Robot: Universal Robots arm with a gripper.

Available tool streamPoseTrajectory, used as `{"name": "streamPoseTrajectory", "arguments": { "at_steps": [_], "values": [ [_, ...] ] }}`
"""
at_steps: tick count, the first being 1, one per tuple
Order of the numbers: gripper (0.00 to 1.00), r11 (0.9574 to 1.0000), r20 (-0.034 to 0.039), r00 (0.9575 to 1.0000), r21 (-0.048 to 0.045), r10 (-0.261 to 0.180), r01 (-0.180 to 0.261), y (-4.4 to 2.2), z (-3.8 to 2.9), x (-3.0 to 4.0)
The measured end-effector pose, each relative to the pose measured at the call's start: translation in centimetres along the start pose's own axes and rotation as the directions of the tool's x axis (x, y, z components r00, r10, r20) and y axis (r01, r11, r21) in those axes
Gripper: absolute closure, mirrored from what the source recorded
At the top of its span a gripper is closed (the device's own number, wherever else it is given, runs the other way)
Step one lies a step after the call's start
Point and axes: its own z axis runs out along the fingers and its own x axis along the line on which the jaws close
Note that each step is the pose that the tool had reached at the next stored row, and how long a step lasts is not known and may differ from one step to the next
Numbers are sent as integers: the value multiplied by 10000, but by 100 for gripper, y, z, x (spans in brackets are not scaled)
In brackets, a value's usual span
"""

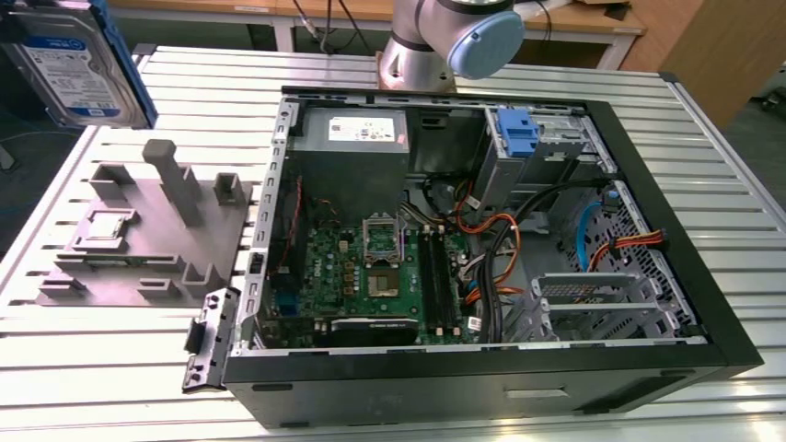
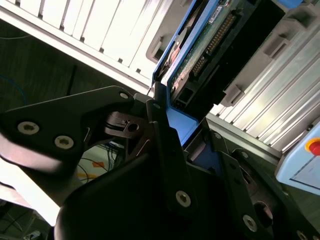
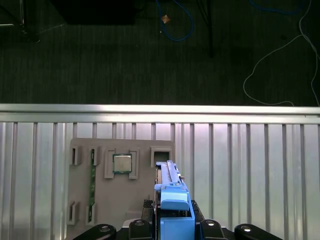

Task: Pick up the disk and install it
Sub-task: 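Pick up the disk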

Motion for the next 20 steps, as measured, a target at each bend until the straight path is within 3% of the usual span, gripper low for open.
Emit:
{"name": "streamPoseTrajectory", "arguments": {
  "at_steps": [16, 20],
  "values": [
    [63, 10000, 1, 10000, 1, 0, 0, 7, -227, -12],
    [63, 10000, 1, 10000, 3, 0, 0, 8, -242, -13]
  ]
}}
